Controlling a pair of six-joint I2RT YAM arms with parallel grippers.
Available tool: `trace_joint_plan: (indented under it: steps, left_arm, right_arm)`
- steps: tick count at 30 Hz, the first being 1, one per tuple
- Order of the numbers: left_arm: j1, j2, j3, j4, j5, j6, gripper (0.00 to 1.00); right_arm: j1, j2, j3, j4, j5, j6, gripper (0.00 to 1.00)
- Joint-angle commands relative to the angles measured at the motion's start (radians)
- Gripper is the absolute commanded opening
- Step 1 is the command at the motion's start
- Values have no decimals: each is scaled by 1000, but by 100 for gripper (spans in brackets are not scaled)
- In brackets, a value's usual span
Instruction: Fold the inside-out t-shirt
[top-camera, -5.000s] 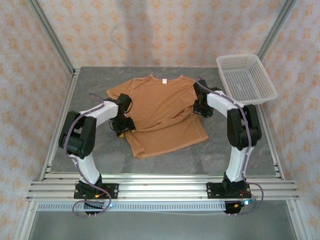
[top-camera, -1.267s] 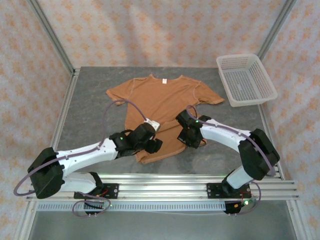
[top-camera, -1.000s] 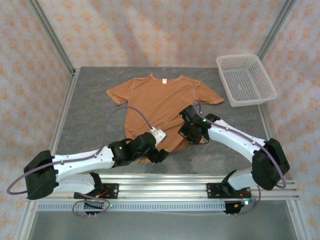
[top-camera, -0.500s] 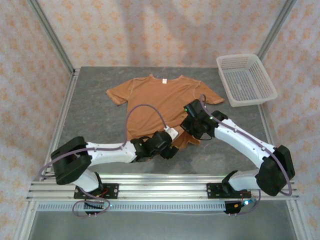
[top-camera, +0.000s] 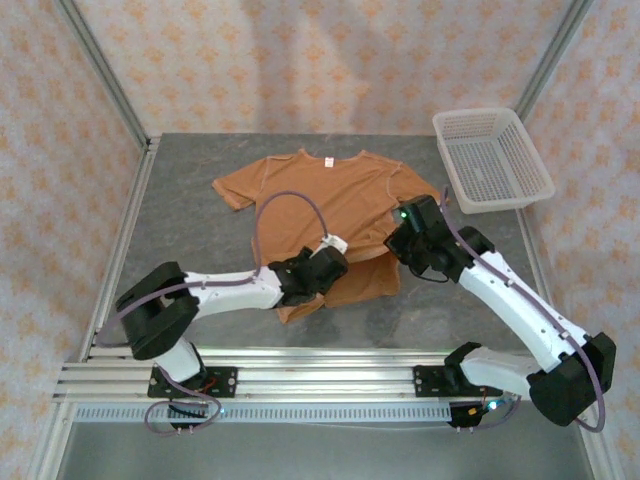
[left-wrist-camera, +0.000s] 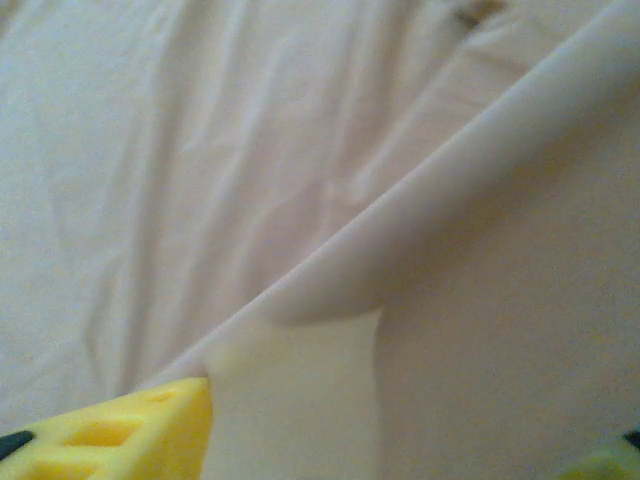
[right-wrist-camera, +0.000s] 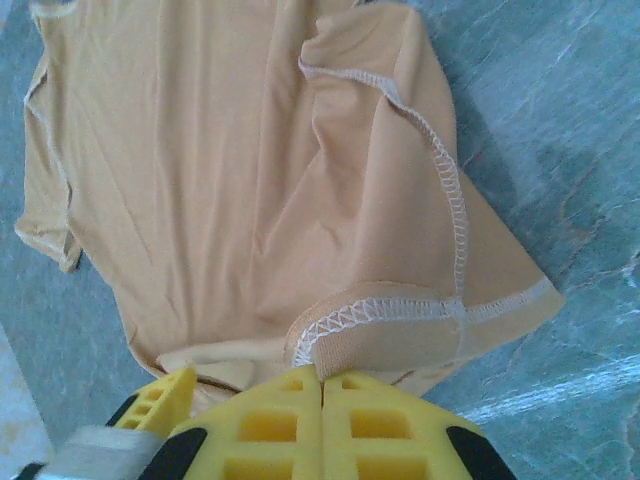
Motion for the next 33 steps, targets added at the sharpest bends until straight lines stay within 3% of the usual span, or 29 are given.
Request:
trace_joint_plan:
  steps: [1,7,10,11,18,22,27,33]
  left_arm:
    - [23,-92,-49,-84,-50,-21,50]
    - [57,-187,-124,-129,-53,-72,30]
    - [93,-229,-157,-133,-28,-92,3]
    - [104,-240,-160,-144,-35,-106,0]
    - [124,-299,-69,-225,100,-202,0]
    - [115,-275,66,-192,343,-295,0]
    - [82,-93,272,-135,570,-428,0]
    - [82,120,468,-149,722,-495,0]
  right_arm:
    - [-19,-5,38,-53,42,-33,0]
    - [-67,-3,53,-61,44,-55,0]
    - [-73,6,64,-63,46,-63,0]
    - [-73,10,66,-63,46,-65,0]
    - [-90,47,67,-37,36,-87,0]
    - [-216,99,76,-12,-15,-178,0]
    - [-408,239,169,-9,-45,-325,0]
    - [-433,416,220,-13,-101,-397,0]
